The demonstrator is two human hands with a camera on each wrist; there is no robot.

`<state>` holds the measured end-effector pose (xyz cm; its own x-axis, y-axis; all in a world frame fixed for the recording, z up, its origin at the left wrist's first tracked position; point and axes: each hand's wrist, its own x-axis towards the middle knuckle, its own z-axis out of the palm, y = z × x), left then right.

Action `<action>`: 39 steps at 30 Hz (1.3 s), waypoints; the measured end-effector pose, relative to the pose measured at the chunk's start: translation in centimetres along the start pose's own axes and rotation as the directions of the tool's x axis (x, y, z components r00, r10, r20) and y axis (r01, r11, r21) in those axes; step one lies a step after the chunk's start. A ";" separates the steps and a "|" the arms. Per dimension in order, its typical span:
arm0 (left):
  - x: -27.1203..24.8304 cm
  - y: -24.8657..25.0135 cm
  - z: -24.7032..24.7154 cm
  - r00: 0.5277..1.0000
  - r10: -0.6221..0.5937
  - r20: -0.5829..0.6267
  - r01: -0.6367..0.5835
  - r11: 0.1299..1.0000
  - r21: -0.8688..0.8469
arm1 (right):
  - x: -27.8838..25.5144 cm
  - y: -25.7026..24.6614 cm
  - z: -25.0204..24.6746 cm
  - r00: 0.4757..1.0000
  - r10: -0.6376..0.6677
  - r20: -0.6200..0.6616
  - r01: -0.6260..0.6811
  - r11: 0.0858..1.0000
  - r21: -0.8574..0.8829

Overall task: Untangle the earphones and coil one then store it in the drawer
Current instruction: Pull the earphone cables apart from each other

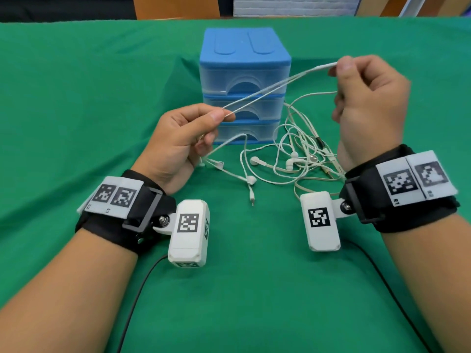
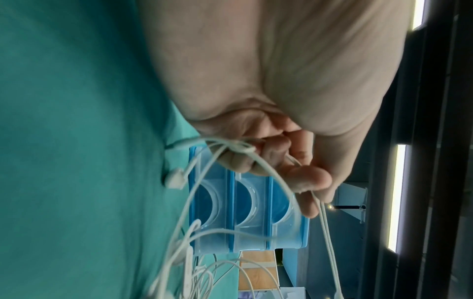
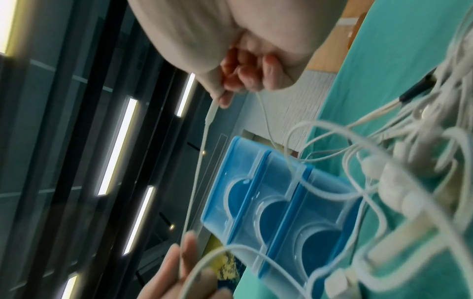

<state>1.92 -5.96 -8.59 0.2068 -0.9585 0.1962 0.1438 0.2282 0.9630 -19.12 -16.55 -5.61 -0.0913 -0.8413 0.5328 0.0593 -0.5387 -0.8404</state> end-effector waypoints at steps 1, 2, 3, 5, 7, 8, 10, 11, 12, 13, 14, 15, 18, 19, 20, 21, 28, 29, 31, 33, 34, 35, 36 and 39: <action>0.0 0.0 -0.1 1.000 0.001 0.004 -0.001 1.000 -0.006 | 0.3 0.2 -0.3 0.999 0.003 -0.050 -0.002 1.000 0.014; 0.1 -0.1 -0.1 1.000 0.001 0.010 -0.001 1.000 -0.009 | 0.5 0.3 -0.5 0.996 0.000 -0.088 0.002 1.000 0.025; 0.1 -0.1 -0.2 1.000 0.003 0.020 -0.003 1.000 -0.012 | 0.6 0.4 -0.6 0.994 -0.010 -0.113 0.014 0.999 0.034; 0.1 -0.2 -0.3 0.999 0.007 0.044 -0.006 1.000 -0.030 | 0.7 0.6 -0.6 0.990 -0.025 -0.140 0.031 0.999 0.038; 0.1 -0.2 -0.3 0.998 0.009 0.062 -0.005 0.998 -0.058 | 0.7 0.7 -0.6 0.989 -0.030 -0.142 0.034 0.999 0.026; 0.2 -0.1 -0.3 0.998 0.009 0.067 -0.004 0.997 -0.075 | 0.7 0.7 -0.6 0.991 -0.031 -0.128 0.033 0.999 0.010; 0.2 -0.1 -0.4 0.998 0.011 0.064 -0.004 0.995 -0.104 | 0.4 0.6 -0.5 0.996 -0.022 -0.083 0.020 1.000 -0.024; 0.3 0.0 -0.3 0.998 0.013 0.058 -0.007 0.994 -0.110 | 0.3 0.5 -0.4 0.998 -0.006 -0.058 0.005 1.000 -0.028; 0.3 0.0 -0.3 0.998 0.017 0.056 -0.011 0.994 -0.109 | 0.1 0.2 -0.3 0.999 0.013 -0.040 -0.014 1.000 -0.024; 0.3 0.0 -0.3 0.998 0.020 0.059 -0.014 0.995 -0.103 | -0.1 -0.1 -0.3 1.000 0.021 -0.016 -0.022 1.000 -0.017; 0.3 0.0 -0.2 0.998 0.022 0.067 -0.015 0.995 -0.096 | -0.3 -0.5 -0.2 1.000 0.006 0.025 -0.006 1.000 -0.010; 0.2 0.0 -0.2 0.997 0.022 0.078 -0.015 0.996 -0.089 | -0.5 -0.9 -0.1 0.996 -0.024 0.088 0.025 1.000 -0.008; 0.1 0.0 -0.2 0.992 0.026 0.123 -0.016 0.997 -0.081 | -1.7 -2.0 0.7 0.933 -0.064 0.354 0.079 0.996 -0.029; 0.1 0.0 -0.2 0.989 0.031 0.143 -0.020 0.997 -0.079 | -2.1 -2.1 0.9 0.899 -0.052 0.436 0.078 0.996 -0.043; 0.1 0.0 -0.1 0.986 0.036 0.162 -0.024 0.997 -0.074 | -2.6 -2.2 1.1 0.861 -0.030 0.508 0.068 0.996 -0.056; 0.1 0.0 -0.1 0.983 0.040 0.180 -0.028 0.997 -0.068 | -2.8 -2.2 1.2 0.824 0.003 0.567 0.051 0.995 -0.080; 0.1 0.0 -0.3 0.981 0.029 0.190 -0.012 0.996 -0.086 | -2.7 -1.6 1.0 0.790 0.074 0.609 0.086 0.970 -0.229; 0.1 0.0 -0.4 0.982 0.022 0.187 -0.005 0.996 -0.093 | -2.5 -1.4 0.9 0.814 0.064 0.577 0.091 0.968 -0.235; 0.1 0.0 -0.6 0.983 0.015 0.181 0.003 0.995 -0.099 | -2.1 -0.9 0.7 0.862 0.038 0.505 0.111 0.959 -0.261; 0.1 0.0 -0.6 0.983 0.018 0.184 0.002 0.994 -0.107 | -1.8 -0.5 0.6 0.905 0.016 0.425 0.114 0.954 -0.278; 0.0 0.0 -0.5 0.982 0.016 0.190 0.003 0.995 -0.098 | -1.7 -0.4 0.6 0.923 0.002 0.386 0.115 0.953 -0.279; 0.0 0.1 -0.5 0.979 0.012 0.202 0.005 0.997 -0.080 | -1.7 -0.4 0.6 0.936 -0.016 0.351 0.122 0.952 -0.280; 0.0 0.0 -0.5 0.976 0.007 0.217 0.006 0.998 -0.061 | -1.6 -0.4 0.6 0.947 -0.036 0.319 0.131 0.951 -0.280; 0.0 0.0 -0.5 0.965 0.006 0.260 0.002 1.000 -0.029 | -1.6 -0.6 0.9 0.964 -0.096 0.247 0.163 0.950 -0.267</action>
<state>2.43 -5.86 -8.74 -0.0515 -0.9686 0.2434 0.1726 0.2314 0.9574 -18.16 -14.94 -5.86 0.1520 -0.7708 0.6186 -0.2244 -0.6365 -0.7379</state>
